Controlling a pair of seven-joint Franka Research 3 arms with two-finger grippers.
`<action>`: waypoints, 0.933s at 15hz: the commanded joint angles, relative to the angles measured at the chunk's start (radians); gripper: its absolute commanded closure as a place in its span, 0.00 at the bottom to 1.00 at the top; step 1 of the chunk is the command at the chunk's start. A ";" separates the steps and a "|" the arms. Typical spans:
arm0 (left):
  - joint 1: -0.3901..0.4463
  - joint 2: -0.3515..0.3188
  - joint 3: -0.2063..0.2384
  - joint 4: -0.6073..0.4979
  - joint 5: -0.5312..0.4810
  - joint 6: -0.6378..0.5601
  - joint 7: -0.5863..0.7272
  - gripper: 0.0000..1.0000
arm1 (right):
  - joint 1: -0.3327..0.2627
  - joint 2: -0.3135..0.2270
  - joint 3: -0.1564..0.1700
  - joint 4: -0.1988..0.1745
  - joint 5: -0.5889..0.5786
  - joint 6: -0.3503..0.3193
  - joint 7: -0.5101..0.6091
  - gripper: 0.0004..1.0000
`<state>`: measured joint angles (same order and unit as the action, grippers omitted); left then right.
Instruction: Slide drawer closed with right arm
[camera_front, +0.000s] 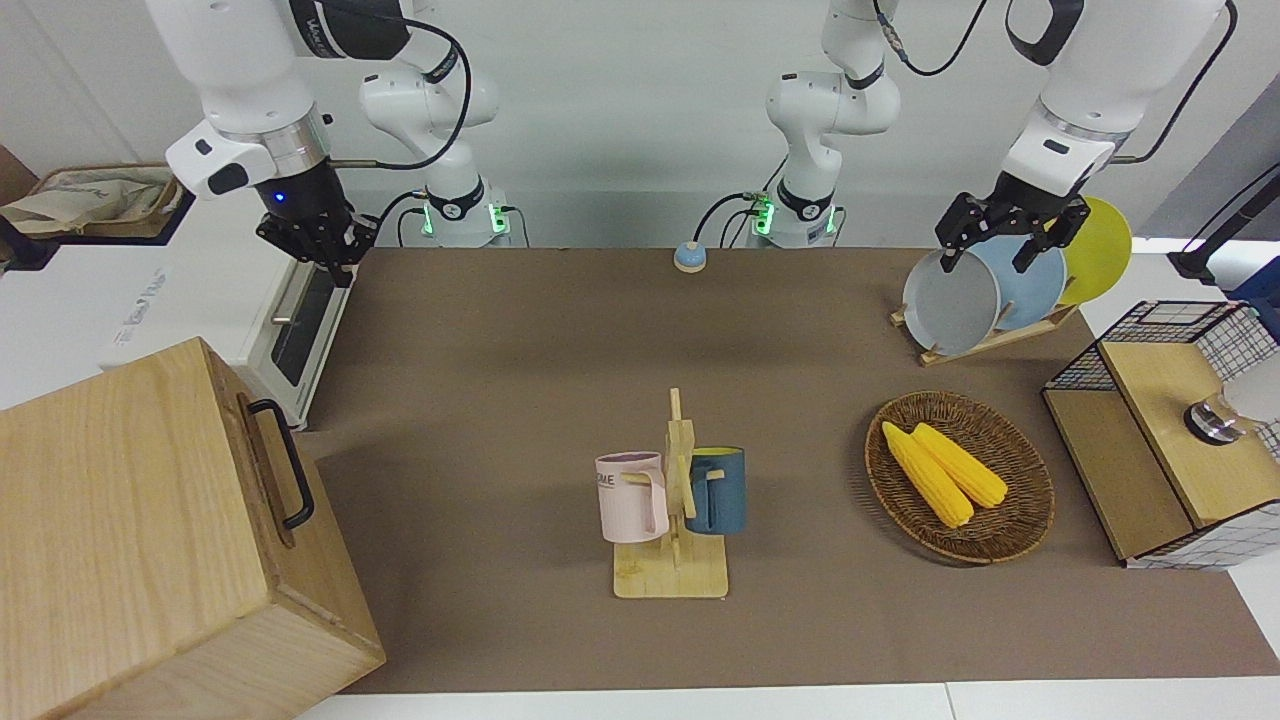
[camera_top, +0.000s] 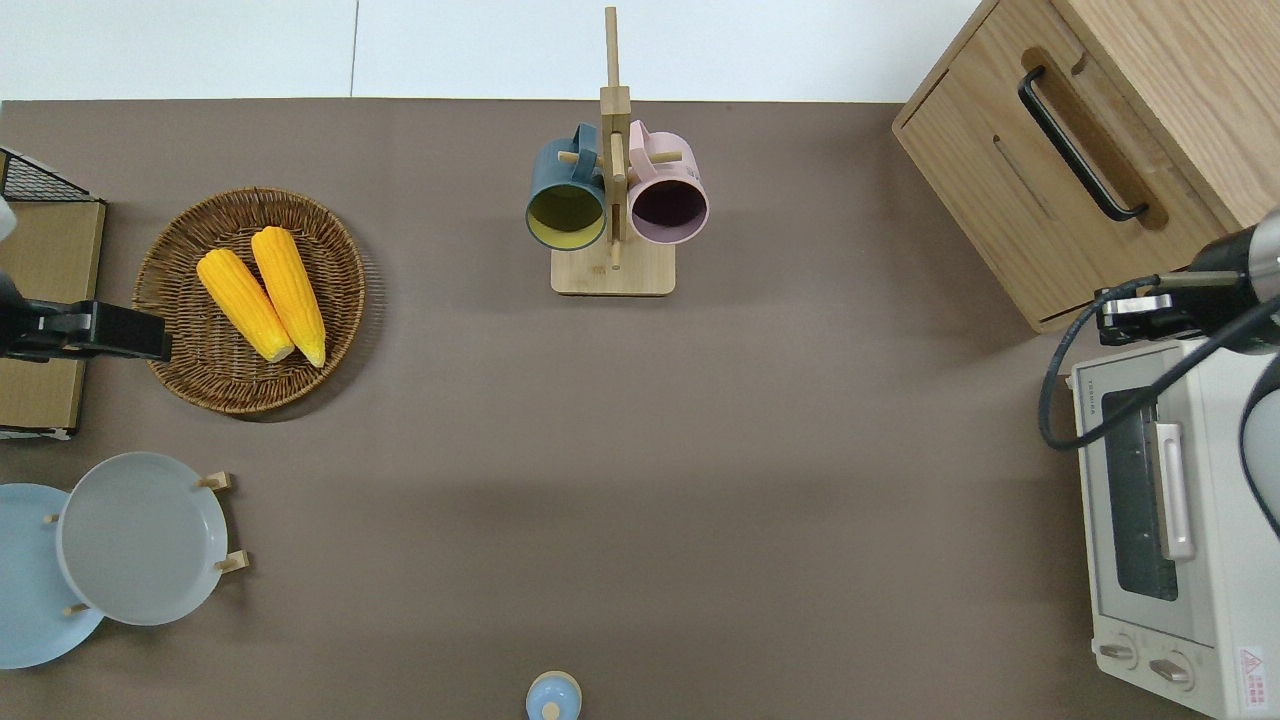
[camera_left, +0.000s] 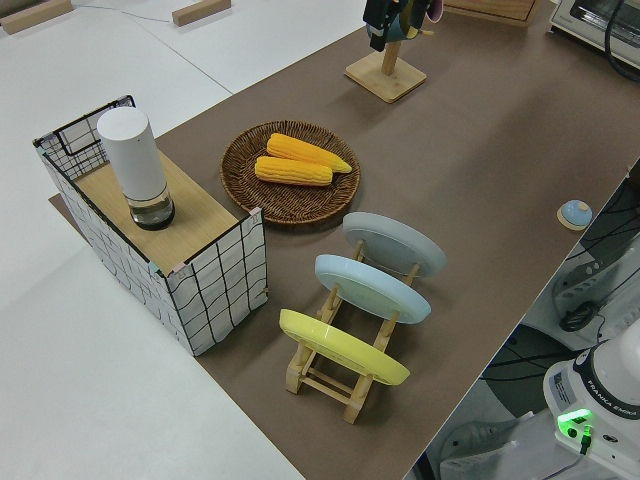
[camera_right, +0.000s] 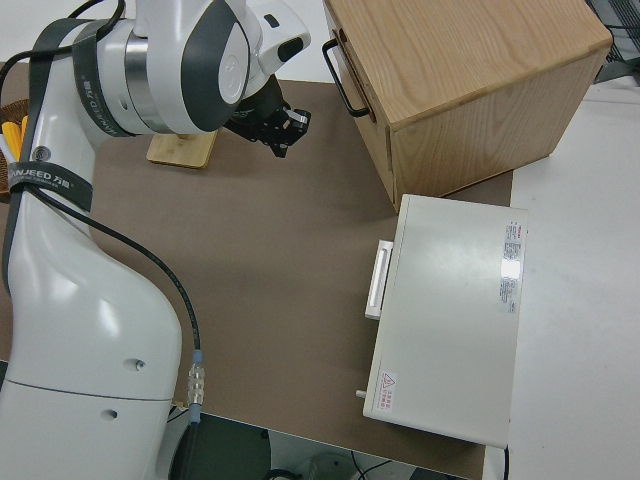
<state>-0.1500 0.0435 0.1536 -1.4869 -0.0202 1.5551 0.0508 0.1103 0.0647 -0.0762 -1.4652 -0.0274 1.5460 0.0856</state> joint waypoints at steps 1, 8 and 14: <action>-0.017 0.013 0.017 0.020 0.011 0.000 0.008 0.00 | -0.015 -0.031 0.012 -0.032 0.012 0.023 -0.033 1.00; -0.017 0.013 0.017 0.020 0.012 0.000 0.008 0.00 | -0.017 0.029 0.012 0.071 0.018 0.022 -0.012 0.02; -0.017 0.013 0.017 0.020 0.012 0.000 0.008 0.00 | -0.015 0.040 0.015 0.074 0.021 0.022 -0.013 0.01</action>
<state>-0.1500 0.0435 0.1536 -1.4869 -0.0202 1.5551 0.0508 0.1103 0.0813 -0.0736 -1.4166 -0.0228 1.5723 0.0817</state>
